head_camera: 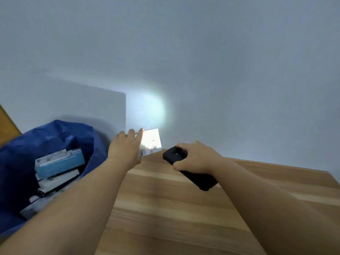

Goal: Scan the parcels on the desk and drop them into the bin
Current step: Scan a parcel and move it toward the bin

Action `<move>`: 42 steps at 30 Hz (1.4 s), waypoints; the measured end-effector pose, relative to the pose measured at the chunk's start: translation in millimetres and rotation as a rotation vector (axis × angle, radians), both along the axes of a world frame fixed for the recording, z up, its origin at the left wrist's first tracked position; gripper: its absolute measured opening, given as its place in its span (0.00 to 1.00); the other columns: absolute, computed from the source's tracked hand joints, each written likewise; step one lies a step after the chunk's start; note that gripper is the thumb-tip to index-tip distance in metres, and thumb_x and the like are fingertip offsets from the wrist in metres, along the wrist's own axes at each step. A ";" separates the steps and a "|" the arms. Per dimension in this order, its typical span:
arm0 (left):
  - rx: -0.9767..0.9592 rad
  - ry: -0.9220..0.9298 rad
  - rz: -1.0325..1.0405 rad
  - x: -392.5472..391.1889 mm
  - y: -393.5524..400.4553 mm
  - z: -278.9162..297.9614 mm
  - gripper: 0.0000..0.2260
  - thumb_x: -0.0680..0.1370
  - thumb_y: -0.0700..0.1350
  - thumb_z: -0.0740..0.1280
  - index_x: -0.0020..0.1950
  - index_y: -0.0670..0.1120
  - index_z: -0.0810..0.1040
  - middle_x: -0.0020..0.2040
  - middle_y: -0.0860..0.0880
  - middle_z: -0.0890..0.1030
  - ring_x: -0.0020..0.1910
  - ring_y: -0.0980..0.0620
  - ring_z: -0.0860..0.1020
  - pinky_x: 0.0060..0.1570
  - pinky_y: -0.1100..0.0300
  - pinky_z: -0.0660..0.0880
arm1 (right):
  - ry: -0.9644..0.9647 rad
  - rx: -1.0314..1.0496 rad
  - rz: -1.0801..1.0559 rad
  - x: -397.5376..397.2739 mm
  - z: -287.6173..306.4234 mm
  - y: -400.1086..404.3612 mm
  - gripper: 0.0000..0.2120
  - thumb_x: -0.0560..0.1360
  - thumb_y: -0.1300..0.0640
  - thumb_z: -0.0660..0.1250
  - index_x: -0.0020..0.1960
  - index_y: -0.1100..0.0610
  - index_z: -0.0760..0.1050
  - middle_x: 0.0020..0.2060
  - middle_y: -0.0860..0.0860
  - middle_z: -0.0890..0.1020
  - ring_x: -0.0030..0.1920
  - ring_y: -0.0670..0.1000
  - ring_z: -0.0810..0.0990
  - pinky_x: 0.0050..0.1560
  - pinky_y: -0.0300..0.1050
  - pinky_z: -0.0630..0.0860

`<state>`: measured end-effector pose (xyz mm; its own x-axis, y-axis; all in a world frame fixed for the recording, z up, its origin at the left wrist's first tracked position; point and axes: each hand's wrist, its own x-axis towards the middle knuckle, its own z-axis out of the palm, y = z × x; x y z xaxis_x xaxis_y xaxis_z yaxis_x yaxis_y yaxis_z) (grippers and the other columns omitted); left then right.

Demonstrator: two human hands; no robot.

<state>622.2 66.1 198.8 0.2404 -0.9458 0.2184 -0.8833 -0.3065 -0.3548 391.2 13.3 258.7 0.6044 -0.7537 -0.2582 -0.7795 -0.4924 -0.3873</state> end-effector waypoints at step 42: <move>-0.531 0.395 0.963 81.0 349.1 39.5 0.32 0.77 0.68 0.54 0.78 0.56 0.52 0.63 0.43 0.65 0.58 0.42 0.69 0.51 0.51 0.70 | -0.659 -0.070 0.109 210.4 -12.7 230.7 0.42 0.71 0.40 0.69 0.80 0.41 0.53 0.68 0.51 0.61 0.61 0.58 0.75 0.61 0.53 0.76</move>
<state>703.2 415.2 238.2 0.9481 -0.1483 0.2815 -0.2257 -0.9369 0.2668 601.6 244.0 246.0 0.6925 -0.6809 0.2384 -0.3353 -0.5963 -0.7294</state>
